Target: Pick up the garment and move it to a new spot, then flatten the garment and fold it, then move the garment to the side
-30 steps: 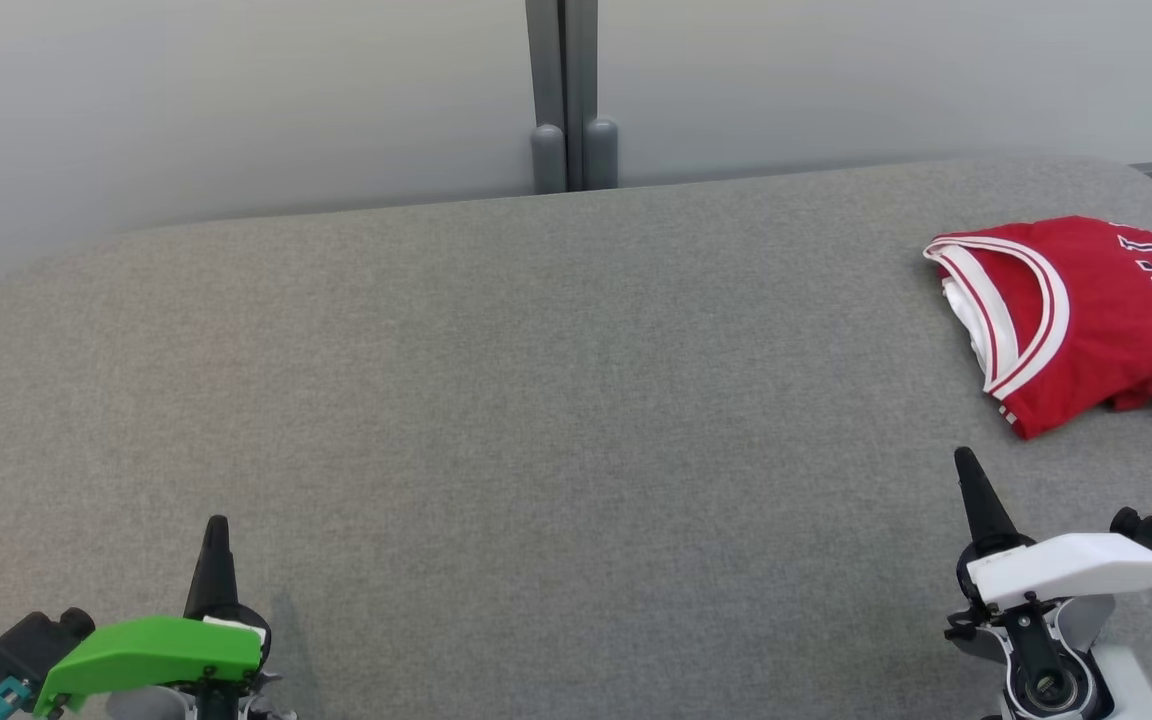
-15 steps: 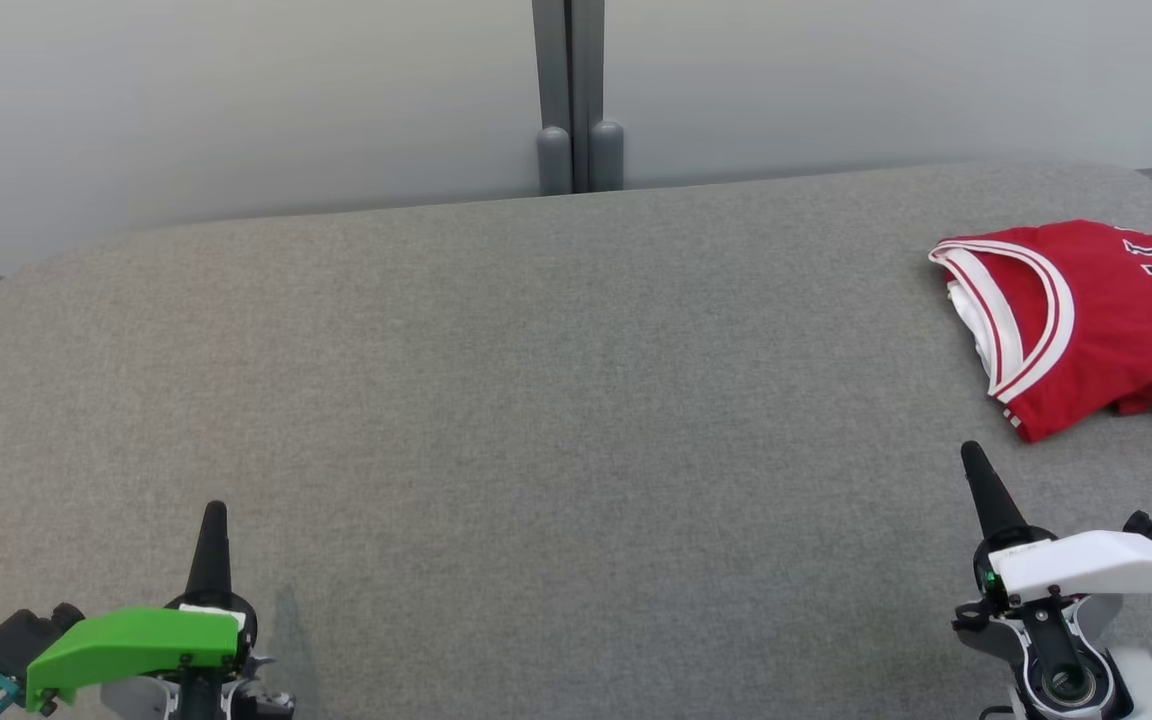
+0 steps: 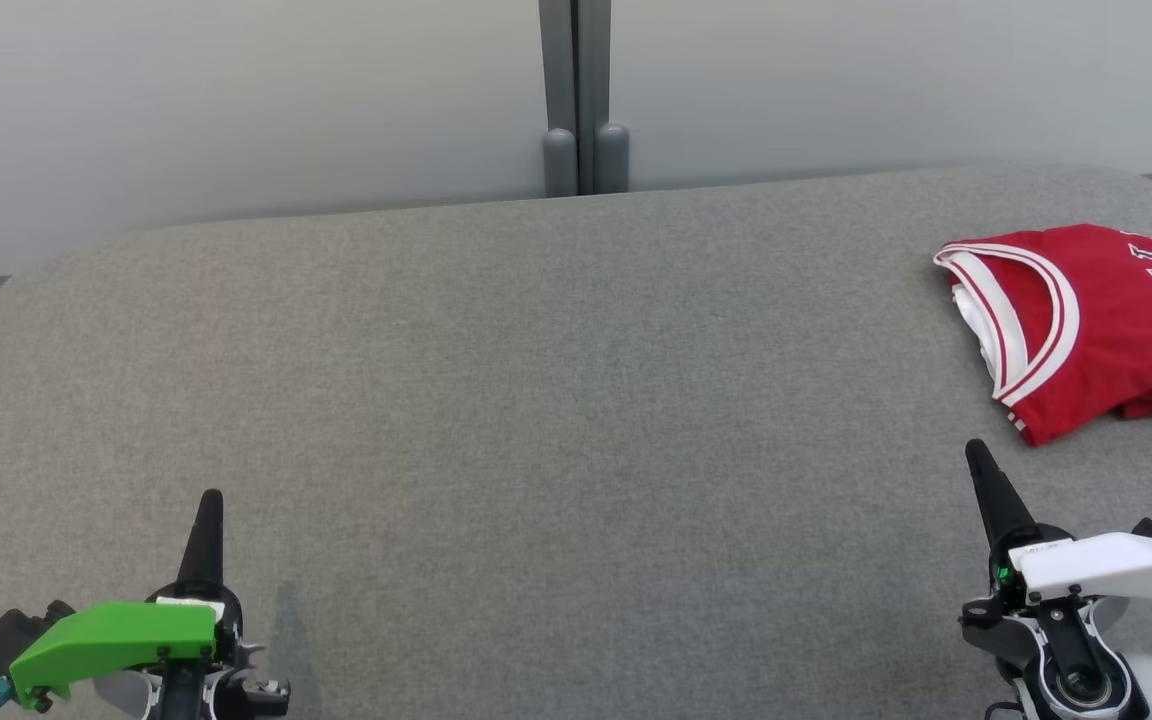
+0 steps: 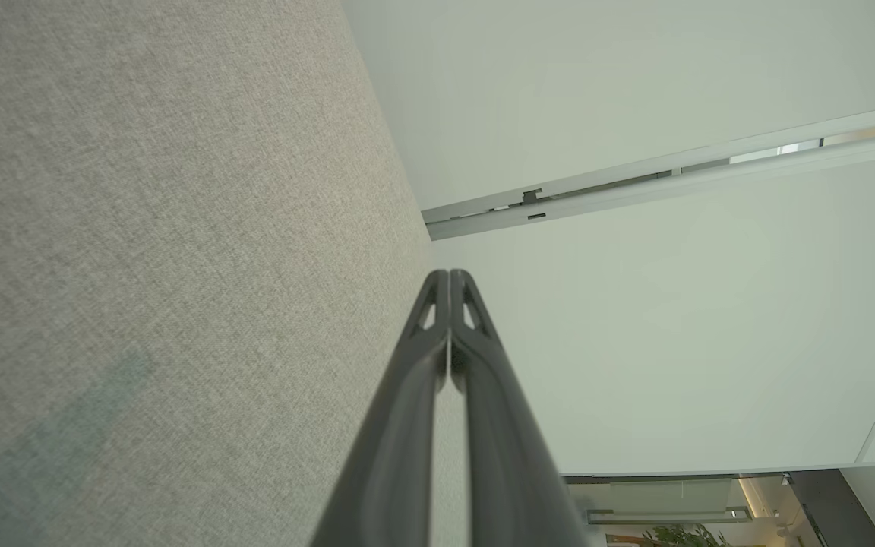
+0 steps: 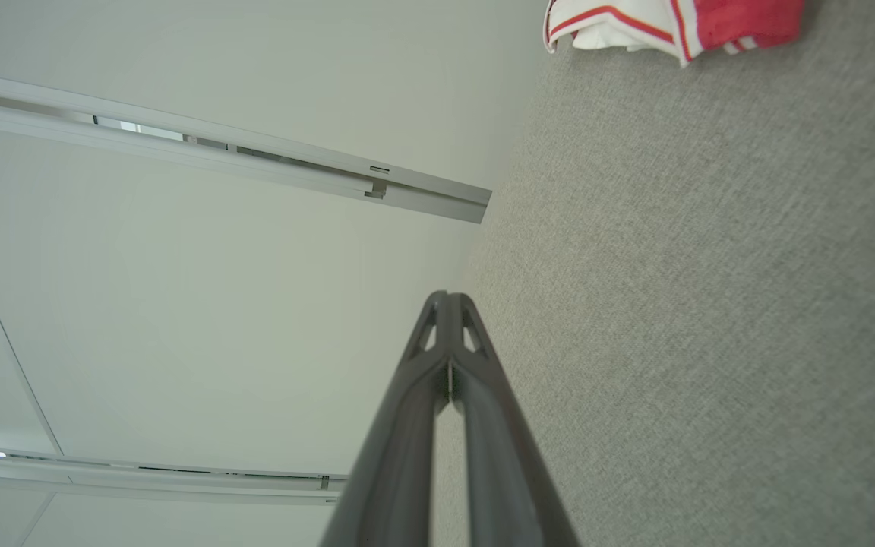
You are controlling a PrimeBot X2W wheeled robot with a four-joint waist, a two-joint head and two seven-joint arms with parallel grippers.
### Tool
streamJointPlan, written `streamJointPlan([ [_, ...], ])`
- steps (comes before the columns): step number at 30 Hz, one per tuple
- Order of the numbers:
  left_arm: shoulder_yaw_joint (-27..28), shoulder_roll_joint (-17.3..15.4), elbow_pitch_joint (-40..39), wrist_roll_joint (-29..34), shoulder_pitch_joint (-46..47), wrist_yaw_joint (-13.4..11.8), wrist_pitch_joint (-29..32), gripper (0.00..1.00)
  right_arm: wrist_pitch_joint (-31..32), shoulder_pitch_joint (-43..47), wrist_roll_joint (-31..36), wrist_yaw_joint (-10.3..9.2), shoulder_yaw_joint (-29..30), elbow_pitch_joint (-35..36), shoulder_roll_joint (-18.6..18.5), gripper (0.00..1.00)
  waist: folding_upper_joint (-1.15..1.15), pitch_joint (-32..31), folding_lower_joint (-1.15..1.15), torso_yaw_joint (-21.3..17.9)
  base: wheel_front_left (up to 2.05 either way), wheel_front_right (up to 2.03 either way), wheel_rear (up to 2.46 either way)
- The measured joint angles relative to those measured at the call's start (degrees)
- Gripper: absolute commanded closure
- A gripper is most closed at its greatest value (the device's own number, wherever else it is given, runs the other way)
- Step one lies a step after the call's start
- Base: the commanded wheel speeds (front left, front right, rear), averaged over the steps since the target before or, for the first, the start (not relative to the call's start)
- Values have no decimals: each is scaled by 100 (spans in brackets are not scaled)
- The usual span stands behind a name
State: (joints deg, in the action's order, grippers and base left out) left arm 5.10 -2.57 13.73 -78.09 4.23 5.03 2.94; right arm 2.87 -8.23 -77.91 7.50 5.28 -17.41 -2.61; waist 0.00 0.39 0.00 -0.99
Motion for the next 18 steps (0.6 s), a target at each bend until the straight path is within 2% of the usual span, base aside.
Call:
streamJointPlan([
  [18, 75, -4, -56, -777, 108, 37, 203, 100, 215, 55, -791, 0, 78, 149, -5, 100, 0, -24, 0, 51, 0, 0, 0],
])
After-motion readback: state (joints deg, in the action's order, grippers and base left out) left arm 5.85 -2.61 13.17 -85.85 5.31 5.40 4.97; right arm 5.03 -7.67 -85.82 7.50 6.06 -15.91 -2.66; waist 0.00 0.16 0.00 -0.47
